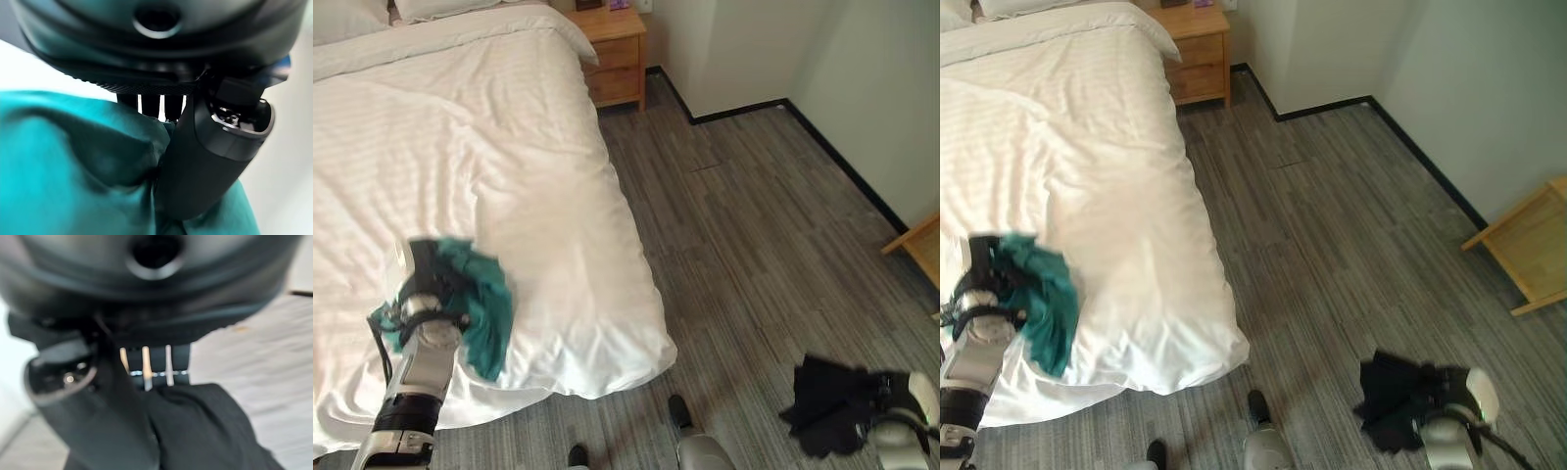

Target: Pick up bed clothes into laundry basket.

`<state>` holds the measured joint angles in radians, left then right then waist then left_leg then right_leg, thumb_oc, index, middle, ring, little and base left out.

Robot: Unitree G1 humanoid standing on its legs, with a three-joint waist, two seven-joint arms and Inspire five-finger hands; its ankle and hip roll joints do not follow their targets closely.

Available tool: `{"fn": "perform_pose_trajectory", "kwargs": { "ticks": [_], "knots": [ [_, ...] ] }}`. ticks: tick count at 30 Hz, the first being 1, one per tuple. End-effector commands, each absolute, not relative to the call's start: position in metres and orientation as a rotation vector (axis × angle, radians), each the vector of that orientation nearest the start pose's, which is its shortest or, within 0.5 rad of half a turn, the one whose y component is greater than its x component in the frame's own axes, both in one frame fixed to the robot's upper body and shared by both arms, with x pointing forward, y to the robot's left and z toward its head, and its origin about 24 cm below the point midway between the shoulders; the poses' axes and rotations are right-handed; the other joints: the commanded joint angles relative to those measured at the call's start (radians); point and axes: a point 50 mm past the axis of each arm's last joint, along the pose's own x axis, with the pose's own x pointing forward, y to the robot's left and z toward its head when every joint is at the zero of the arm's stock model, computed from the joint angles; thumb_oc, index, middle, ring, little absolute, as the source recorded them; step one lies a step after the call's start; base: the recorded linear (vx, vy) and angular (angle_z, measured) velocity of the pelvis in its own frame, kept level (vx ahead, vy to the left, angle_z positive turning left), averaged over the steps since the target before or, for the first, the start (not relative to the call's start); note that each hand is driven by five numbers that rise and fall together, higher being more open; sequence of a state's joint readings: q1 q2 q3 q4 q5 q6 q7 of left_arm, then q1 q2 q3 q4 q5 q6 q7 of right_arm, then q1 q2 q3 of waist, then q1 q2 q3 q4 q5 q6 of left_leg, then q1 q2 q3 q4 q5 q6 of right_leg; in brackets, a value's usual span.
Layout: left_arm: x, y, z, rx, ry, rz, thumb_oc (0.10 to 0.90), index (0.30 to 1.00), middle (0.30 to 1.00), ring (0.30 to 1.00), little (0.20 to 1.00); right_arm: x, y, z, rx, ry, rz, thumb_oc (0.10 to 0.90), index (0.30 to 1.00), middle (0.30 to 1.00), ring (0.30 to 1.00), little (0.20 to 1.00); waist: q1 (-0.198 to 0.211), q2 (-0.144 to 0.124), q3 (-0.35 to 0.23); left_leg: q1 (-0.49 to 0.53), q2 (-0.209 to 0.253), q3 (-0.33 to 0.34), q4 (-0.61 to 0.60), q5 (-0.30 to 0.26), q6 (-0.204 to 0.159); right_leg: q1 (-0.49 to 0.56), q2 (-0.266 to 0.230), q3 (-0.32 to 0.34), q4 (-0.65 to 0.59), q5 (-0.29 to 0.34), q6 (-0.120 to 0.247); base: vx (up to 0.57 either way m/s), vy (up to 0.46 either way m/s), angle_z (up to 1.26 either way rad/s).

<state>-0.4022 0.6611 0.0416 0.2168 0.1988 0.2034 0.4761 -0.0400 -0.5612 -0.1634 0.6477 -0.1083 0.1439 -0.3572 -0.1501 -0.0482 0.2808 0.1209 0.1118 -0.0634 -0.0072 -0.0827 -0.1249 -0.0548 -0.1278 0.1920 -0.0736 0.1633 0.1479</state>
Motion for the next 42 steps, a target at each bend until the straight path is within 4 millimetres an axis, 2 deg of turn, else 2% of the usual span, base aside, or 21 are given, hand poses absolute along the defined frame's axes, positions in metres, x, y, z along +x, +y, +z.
{"fn": "perform_pose_trajectory", "kwargs": {
  "ticks": [1, 4, 9, 11, 14, 16, 17, 18, 22, 25, 28, 29, 30, 31, 32, 33, 34, 35, 37, 38, 42],
  "knots": [
    [0.296, 0.267, 0.282, 0.780, -0.829, 0.750, 0.400, 0.300, 0.300, 0.300, 0.300, 0.190, -0.385, 0.011, -0.847, 0.498, -0.737, 0.400, 0.300, 0.300, 0.300, 0.300, -0.047, 0.017, -0.154, 0.010, -0.016, -0.002, 0.000, -0.046, 0.041, 0.024, 0.075, -0.108, 0.030, -0.165, -0.024, -0.07, 0.136, -0.10],
    [0.289, 0.215, 0.294, 0.561, -1.007, 0.521, 0.400, 0.300, 0.300, 0.300, 0.300, 0.204, -0.360, 0.024, -0.874, 0.370, -0.697, 0.400, 0.300, 0.300, 0.300, 0.300, -0.108, -0.004, -0.163, 0.062, -0.038, 0.064, -0.080, -0.040, 0.052, -0.042, 0.079, -0.095, 0.069, -0.115, 0.014, -0.16, 0.157, -0.10],
    [0.288, 0.178, 0.271, 0.477, -0.988, 0.342, 0.400, 0.300, 0.300, 0.300, 0.300, 0.220, -0.325, 0.023, -0.872, 0.274, -0.640, 0.400, 0.300, 0.300, 0.300, 0.300, -0.118, -0.004, -0.116, 0.057, -0.035, 0.159, -0.080, -0.019, 0.070, -0.120, 0.125, -0.141, 0.237, -0.153, 0.049, -0.24, 0.112, -0.70],
    [0.285, 0.173, 0.261, 0.501, -0.987, 0.322, 0.400, 0.300, 0.300, 0.300, 0.300, 0.180, -0.351, 0.007, -0.841, 0.338, -0.668, 0.400, 0.300, 0.300, 0.300, 0.300, -0.152, -0.011, -0.098, 0.053, -0.011, 0.234, -0.080, 0.004, 0.079, -0.108, 0.109, -0.210, 0.340, -0.202, 0.042, -0.38, 0.028, -1.09],
    [0.287, 0.167, 0.221, 0.516, -0.840, 0.242, 0.400, 0.300, 0.300, 0.300, 0.300, 0.194, -0.341, 0.056, -0.891, 0.105, -0.652, 0.400, 0.300, 0.300, 0.300, 0.300, -0.149, -0.002, -0.103, 0.033, 0.033, 0.339, -0.079, 0.035, 0.078, -0.097, 0.021, -0.283, 0.452, -0.236, 0.026, -0.29, -0.044, -1.55],
    [0.291, 0.158, 0.202, 0.527, -0.770, 0.205, 0.400, 0.300, 0.300, 0.300, 0.300, 0.199, -0.336, 0.066, -0.900, 0.033, -0.682, 0.400, 0.300, 0.300, 0.300, 0.300, -0.157, 0.017, -0.112, 0.031, 0.059, 0.403, -0.075, 0.039, 0.073, -0.093, -0.059, -0.314, 0.448, -0.218, 0.021, -0.15, -0.157, -1.38],
    [0.291, 0.152, 0.180, 0.513, -0.682, 0.156, 0.400, 0.300, 0.300, 0.300, 0.300, 0.206, -0.323, 0.086, -0.929, -0.087, -0.660, 0.400, 0.300, 0.300, 0.300, 0.300, -0.157, 0.030, -0.117, 0.044, 0.081, 0.453, -0.068, 0.032, 0.060, -0.078, -0.132, -0.327, 0.407, -0.211, 0.032, -0.11, -0.173, -1.11],
    [0.291, 0.151, 0.180, 0.513, -0.682, 0.155, 0.400, 0.300, 0.300, 0.300, 0.300, 0.205, -0.322, 0.086, -0.931, -0.085, -0.661, 0.400, 0.300, 0.300, 0.300, 0.300, -0.151, 0.033, -0.120, 0.041, 0.083, 0.459, -0.071, 0.040, 0.060, -0.080, -0.127, -0.324, 0.395, -0.197, 0.029, -0.11, -0.380, -1.52],
    [0.291, 0.140, 0.141, 0.539, -0.543, 0.117, 0.400, 0.300, 0.300, 0.300, 0.300, 0.222, -0.275, 0.124, -0.959, -0.366, -0.528, 0.400, 0.300, 0.300, 0.300, 0.300, -0.133, 0.061, -0.138, 0.064, 0.180, 0.579, -0.050, 0.085, -0.012, -0.037, -0.248, -0.353, 0.180, -0.114, 0.082, -0.08, -0.392, -1.67],
    [0.291, 0.143, 0.133, 0.572, -0.522, 0.141, 0.400, 0.300, 0.300, 0.300, 0.300, 0.223, -0.262, 0.132, -0.981, -0.438, -0.468, 0.400, 0.300, 0.300, 0.300, 0.300, -0.117, 0.076, -0.150, 0.081, 0.237, 0.629, -0.031, 0.105, -0.050, -0.008, -0.226, -0.372, 0.096, -0.126, 0.097, -0.09, -0.485, -1.30],
    [0.291, 0.148, 0.127, 0.598, -0.505, 0.170, 0.400, 0.300, 0.300, 0.300, 0.300, 0.222, -0.250, 0.141, -0.994, -0.514, -0.409, 0.400, 0.300, 0.300, 0.300, 0.300, -0.109, 0.092, -0.149, 0.067, 0.342, 0.645, 0.049, 0.167, -0.087, 0.007, -0.158, -0.358, 0.069, -0.167, 0.082, 0.00, -0.384, -0.87],
    [0.290, 0.153, 0.126, 0.601, -0.501, 0.224, 0.400, 0.300, 0.300, 0.300, 0.300, 0.223, -0.243, 0.148, -1.024, -0.569, -0.358, 0.400, 0.300, 0.300, 0.300, 0.300, -0.078, 0.094, -0.114, 0.033, 0.392, 0.540, 0.213, 0.284, -0.076, 0.018, -0.087, -0.305, 0.070, -0.203, 0.033, 0.06, -0.280, -0.96],
    [0.290, 0.153, 0.126, 0.600, -0.502, 0.226, 0.400, 0.300, 0.300, 0.300, 0.300, 0.224, -0.243, 0.148, -1.025, -0.571, -0.359, 0.400, 0.300, 0.300, 0.300, 0.300, -0.080, 0.101, -0.109, 0.023, 0.407, 0.529, 0.231, 0.280, -0.082, 0.019, -0.077, -0.307, 0.073, -0.205, 0.027, 0.19, -0.708, -1.42],
    [0.290, 0.160, 0.123, 0.610, -0.485, 0.278, 0.400, 0.300, 0.300, 0.300, 0.300, 0.228, -0.240, 0.153, -1.065, -0.593, -0.310, 0.400, 0.300, 0.300, 0.300, 0.300, -0.035, 0.046, -0.077, -0.076, 0.330, 0.231, 0.539, 0.248, 0.002, 0.029, -0.044, -0.234, 0.087, -0.207, -0.038, 0.18, -0.653, -1.51],
    [0.289, 0.162, 0.120, 0.617, -0.477, 0.297, 0.400, 0.300, 0.300, 0.300, 0.300, 0.229, -0.240, 0.151, -1.074, -0.584, -0.283, 0.400, 0.300, 0.300, 0.300, 0.300, -0.020, 0.020, -0.072, -0.109, 0.276, 0.141, 0.686, 0.225, 0.014, 0.045, -0.039, -0.200, 0.080, -0.206, -0.060, 0.15, -0.627, -2.03],
    [0.290, 0.163, 0.121, 0.619, -0.479, 0.298, 0.400, 0.300, 0.300, 0.300, 0.300, 0.229, -0.239, 0.151, -1.072, -0.585, -0.283, 0.400, 0.300, 0.300, 0.300, 0.300, -0.028, 0.017, -0.075, -0.134, 0.271, 0.129, 0.705, 0.224, 0.019, 0.037, -0.044, -0.205, 0.080, -0.200, -0.059, 0.20, -0.530, -1.64],
    [0.289, 0.164, 0.114, 0.614, -0.452, 0.321, 0.400, 0.300, 0.300, 0.300, 0.300, 0.232, -0.239, 0.150, -1.084, -0.574, -0.267, 0.400, 0.300, 0.300, 0.300, 0.300, 0.007, -0.035, -0.056, -0.242, 0.168, 0.048, 0.932, 0.173, 0.030, 0.073, -0.041, -0.132, 0.070, -0.204, -0.099, 0.17, -0.391, -1.31],
    [0.288, 0.165, 0.112, 0.619, -0.445, 0.329, 0.400, 0.300, 0.300, 0.300, 0.300, 0.234, -0.238, 0.149, -1.072, -0.567, -0.262, 0.400, 0.300, 0.300, 0.300, 0.300, 0.012, -0.033, -0.053, -0.312, 0.100, 0.024, 0.999, 0.111, 0.044, 0.074, -0.025, -0.108, 0.072, -0.206, -0.102, 0.30, -0.479, -0.68],
    [0.288, 0.170, 0.111, 0.619, -0.438, 0.365, 0.400, 0.300, 0.300, 0.300, 0.300, 0.238, -0.235, 0.149, -1.049, -0.569, -0.263, 0.400, 0.300, 0.300, 0.300, 0.300, 0.035, -0.031, -0.050, -0.433, -0.026, 0.081, 1.009, 0.039, 0.065, 0.106, 0.009, -0.045, 0.069, -0.224, -0.110, 0.27, -0.215, -1.13],
    [0.288, 0.170, 0.110, 0.621, -0.438, 0.371, 0.400, 0.300, 0.300, 0.300, 0.300, 0.238, -0.234, 0.149, -1.040, -0.573, -0.264, 0.400, 0.300, 0.300, 0.300, 0.300, 0.045, -0.022, -0.044, -0.459, -0.046, 0.125, 0.954, 0.026, 0.071, 0.123, 0.023, -0.029, 0.068, -0.235, -0.109, 0.38, -0.175, -1.53],
    [0.292, 0.160, 0.107, 0.610, -0.421, 0.347, 0.400, 0.300, 0.300, 0.300, 0.300, 0.239, -0.231, 0.146, -1.014, -0.569, -0.268, 0.400, 0.300, 0.300, 0.300, 0.300, 0.080, 0.076, -0.055, -0.458, -0.065, 0.329, 0.328, 0.103, 0.092, 0.225, 0.106, -0.032, 0.047, -0.331, -0.095, 0.53, -0.059, -0.89]
  ]
}}
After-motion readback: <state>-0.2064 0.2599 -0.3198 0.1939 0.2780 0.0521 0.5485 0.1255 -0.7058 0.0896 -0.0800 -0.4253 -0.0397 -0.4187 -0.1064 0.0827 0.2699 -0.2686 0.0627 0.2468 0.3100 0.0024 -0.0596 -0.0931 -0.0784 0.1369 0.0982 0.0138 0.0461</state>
